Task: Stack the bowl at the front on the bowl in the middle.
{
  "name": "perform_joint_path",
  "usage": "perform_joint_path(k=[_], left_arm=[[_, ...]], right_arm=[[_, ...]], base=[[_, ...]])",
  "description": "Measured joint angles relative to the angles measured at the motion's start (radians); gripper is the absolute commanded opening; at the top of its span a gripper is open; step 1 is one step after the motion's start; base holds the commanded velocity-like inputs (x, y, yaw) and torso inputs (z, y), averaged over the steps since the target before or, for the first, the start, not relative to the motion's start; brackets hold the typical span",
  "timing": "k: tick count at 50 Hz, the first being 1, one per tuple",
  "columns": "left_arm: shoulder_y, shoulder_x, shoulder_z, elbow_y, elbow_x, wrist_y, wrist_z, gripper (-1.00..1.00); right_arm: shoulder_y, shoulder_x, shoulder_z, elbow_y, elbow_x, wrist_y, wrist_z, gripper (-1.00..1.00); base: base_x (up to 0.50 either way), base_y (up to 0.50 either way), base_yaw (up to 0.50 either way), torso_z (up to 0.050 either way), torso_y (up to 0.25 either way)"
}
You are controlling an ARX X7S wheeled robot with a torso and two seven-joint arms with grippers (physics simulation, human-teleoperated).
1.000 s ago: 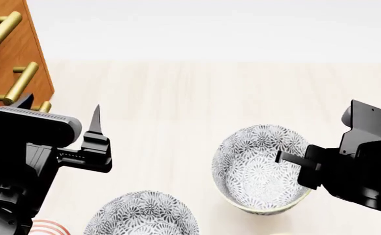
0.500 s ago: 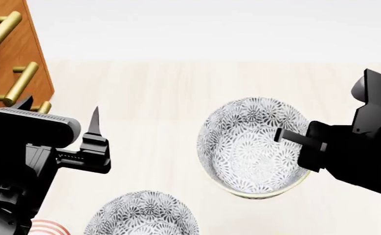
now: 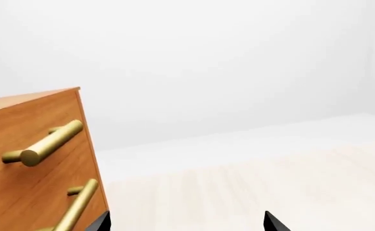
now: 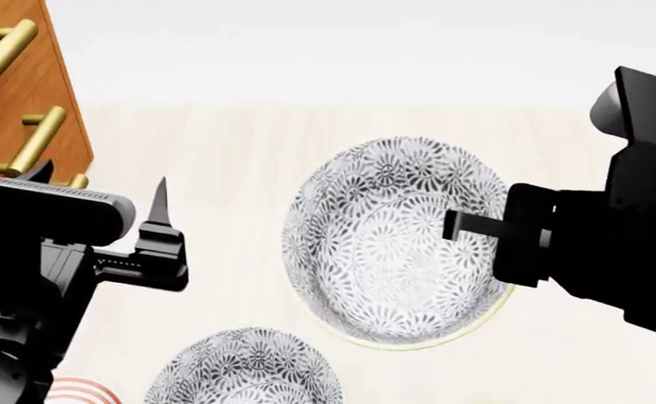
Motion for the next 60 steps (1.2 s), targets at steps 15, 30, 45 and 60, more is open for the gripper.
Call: perform_joint_path(k=[15,30,45,60], left_arm=[[-0.012,-0.003,-0.008,0.014,-0.012,-0.012,-0.010,1.00],[-0.021,-0.005,-0.011,0.030,-0.024,-0.023,-0.019,1.00],[-0.024,-0.008,-0.009,0.033,-0.031,-0.025,-0.024,1.00],[-0.024,-0.012,-0.005,0.035,-0.037,-0.027,-0.030,1.00]], right_arm=[[-0.028,0.004,-0.092,-0.105,0.184,-0.036,0.079,-1.00],[-0.093,-0.065,-0.126,-0.161,0.153,-0.009,0.025,-1.00],[-0.143,-0.159,-0.123,-0.140,-0.071,0.045,-0.178,-1.00],[-0.179,-0.180,-0.162,-0.133,-0.244,0.039,-0.358,1.00]], base=[[0.00,0.00,0.00,0.000,0.001],[0.00,0.00,0.00,0.000,0.000],[0.00,0.00,0.00,0.000,0.000],[0.00,0.00,0.00,0.000,0.001]])
